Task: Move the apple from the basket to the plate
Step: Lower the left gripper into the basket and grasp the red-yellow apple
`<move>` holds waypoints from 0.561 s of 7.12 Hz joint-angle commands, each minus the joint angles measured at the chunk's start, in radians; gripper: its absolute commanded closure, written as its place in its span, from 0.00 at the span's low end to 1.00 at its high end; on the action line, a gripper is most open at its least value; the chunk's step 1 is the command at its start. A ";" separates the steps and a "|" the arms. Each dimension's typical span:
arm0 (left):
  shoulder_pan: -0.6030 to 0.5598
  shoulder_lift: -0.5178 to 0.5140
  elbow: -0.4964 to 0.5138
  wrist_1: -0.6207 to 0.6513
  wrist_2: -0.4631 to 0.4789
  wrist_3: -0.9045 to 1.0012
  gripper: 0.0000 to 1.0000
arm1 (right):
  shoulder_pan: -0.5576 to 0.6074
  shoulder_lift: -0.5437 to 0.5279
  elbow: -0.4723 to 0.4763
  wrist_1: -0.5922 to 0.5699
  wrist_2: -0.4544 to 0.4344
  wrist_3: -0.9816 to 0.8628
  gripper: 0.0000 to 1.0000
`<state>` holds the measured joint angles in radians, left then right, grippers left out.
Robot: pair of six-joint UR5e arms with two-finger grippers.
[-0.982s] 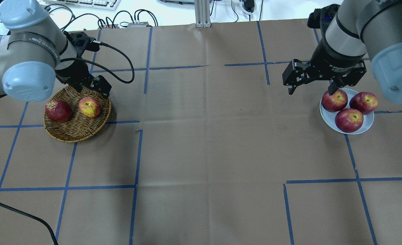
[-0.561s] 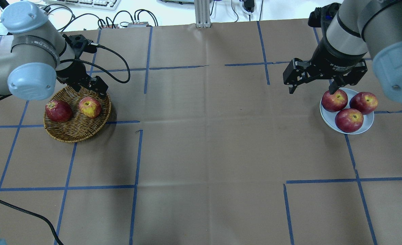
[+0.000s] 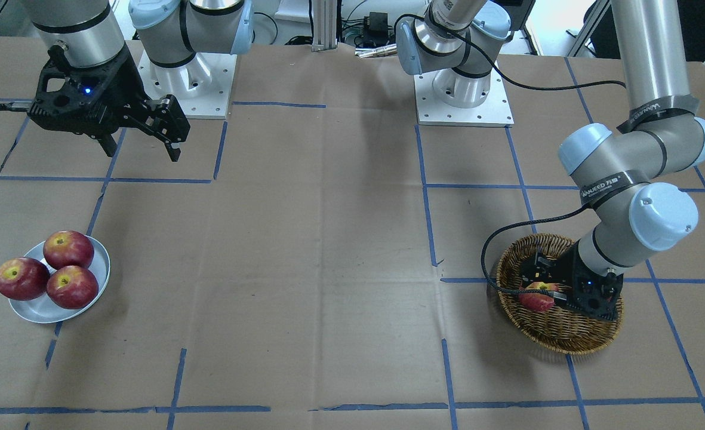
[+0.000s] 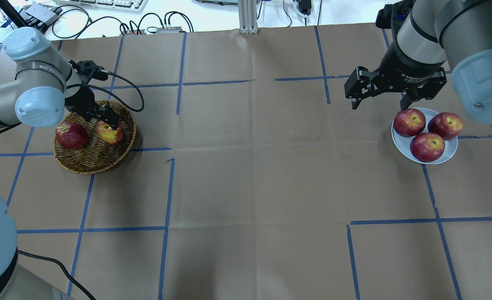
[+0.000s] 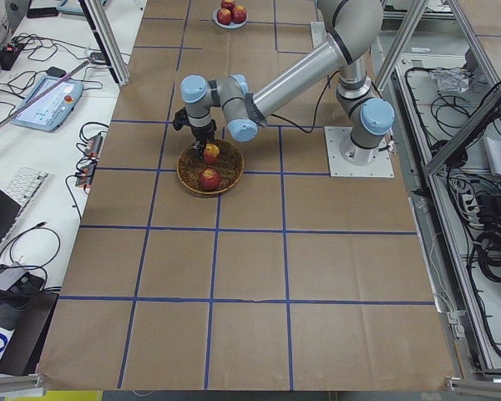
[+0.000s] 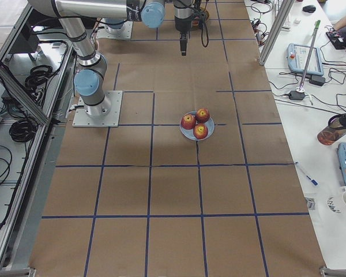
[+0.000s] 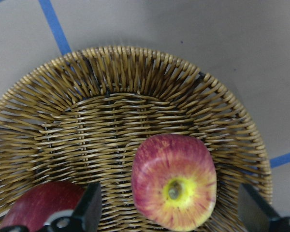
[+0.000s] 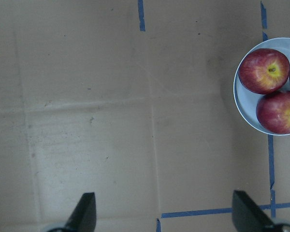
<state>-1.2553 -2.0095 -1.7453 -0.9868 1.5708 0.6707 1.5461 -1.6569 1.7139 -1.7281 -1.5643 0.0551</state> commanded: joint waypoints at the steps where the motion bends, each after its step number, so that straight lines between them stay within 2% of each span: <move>1: 0.001 -0.043 0.000 0.043 -0.001 0.001 0.01 | -0.001 -0.001 0.004 -0.002 -0.003 -0.001 0.00; 2: -0.001 -0.049 0.000 0.048 -0.001 -0.006 0.17 | -0.001 0.006 0.004 -0.007 -0.019 0.000 0.00; 3: -0.003 -0.046 -0.006 0.048 0.000 -0.005 0.39 | -0.003 0.012 0.010 -0.010 -0.035 -0.001 0.00; 4: -0.004 -0.034 -0.020 0.048 -0.001 -0.006 0.45 | -0.003 0.011 0.012 -0.014 -0.033 0.053 0.00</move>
<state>-1.2576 -2.0517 -1.7532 -0.9404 1.5700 0.6657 1.5437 -1.6475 1.7225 -1.7377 -1.5922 0.0674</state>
